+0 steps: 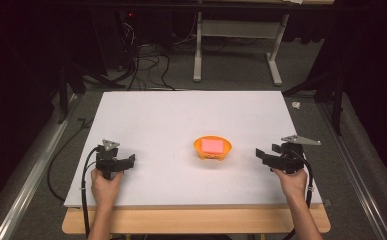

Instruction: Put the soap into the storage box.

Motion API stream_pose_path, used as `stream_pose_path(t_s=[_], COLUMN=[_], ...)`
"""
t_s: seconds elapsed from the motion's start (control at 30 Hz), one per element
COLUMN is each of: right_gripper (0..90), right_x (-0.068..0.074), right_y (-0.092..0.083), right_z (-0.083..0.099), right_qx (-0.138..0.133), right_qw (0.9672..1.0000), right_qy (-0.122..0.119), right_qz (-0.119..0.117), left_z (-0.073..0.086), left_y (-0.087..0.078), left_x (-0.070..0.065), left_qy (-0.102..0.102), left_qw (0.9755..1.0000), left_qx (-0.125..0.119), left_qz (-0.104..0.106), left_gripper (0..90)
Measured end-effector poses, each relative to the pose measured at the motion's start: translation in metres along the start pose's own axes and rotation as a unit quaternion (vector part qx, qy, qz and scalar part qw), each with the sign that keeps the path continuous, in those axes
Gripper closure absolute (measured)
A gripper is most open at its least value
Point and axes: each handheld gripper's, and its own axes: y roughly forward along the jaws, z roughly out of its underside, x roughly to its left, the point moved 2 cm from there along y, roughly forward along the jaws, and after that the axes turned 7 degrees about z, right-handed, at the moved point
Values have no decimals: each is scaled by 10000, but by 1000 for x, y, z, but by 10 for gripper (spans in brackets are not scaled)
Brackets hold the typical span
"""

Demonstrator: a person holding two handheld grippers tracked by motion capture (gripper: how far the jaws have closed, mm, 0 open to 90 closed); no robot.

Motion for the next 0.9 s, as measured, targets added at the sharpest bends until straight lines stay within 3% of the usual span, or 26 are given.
stream_pose_path(t_s=[0.9], right_gripper=[289], right_x=[0], right_y=[20], right_z=[10], right_qx=[108], right_qw=[9998], right_qy=[30], right_qz=[178], left_z=[0], left_y=[0], left_x=[0], left_qy=[1], left_qw=[10000], left_qx=[1], left_qz=[-1], left_gripper=[170])
